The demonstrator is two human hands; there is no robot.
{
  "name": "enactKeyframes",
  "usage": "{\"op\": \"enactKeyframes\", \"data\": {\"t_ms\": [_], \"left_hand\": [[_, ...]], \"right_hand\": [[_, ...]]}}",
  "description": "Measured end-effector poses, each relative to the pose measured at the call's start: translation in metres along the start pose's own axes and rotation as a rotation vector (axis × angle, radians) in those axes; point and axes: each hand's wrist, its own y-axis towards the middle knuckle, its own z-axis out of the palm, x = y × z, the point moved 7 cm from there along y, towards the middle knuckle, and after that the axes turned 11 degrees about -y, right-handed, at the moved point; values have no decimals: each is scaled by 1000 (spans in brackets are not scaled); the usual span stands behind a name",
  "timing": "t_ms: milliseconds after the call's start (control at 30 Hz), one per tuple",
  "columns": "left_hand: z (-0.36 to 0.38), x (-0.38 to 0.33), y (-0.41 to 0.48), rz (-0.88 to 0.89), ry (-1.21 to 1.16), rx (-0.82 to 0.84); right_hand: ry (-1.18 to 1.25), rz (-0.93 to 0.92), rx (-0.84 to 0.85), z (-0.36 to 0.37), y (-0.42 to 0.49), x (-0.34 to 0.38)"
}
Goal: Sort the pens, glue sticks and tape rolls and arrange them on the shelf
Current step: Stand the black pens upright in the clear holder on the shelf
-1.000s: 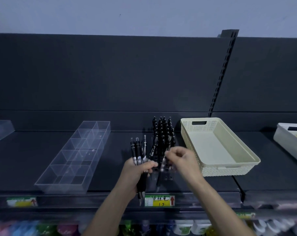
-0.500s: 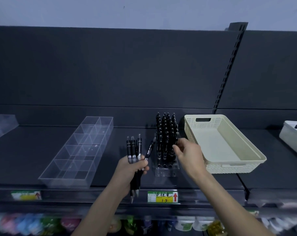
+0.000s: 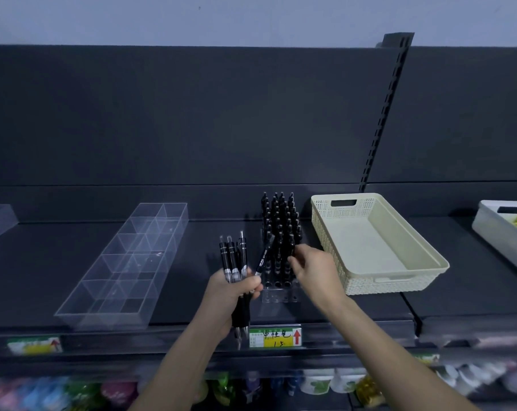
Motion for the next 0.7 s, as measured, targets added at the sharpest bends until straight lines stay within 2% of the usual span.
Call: {"op": "enactKeyframes", "data": {"t_ms": [167,300,433,567,700], "left_hand": [[3,-2,-1,16,15,-2],[5,-3,-2,17,-9,-25],[10,0,-3,14,-8,-21],[18,0,-1,47,44,-1],[30,1,-1,98,150,31]], "right_hand": [[-5,-23,26,1,3,1],[56,36,44,-1,-1,-3],[251,145,-16,-9,-19,-14],[528,152,76,-12,-25,3],[513,132,117,-14,-18,13]]}}
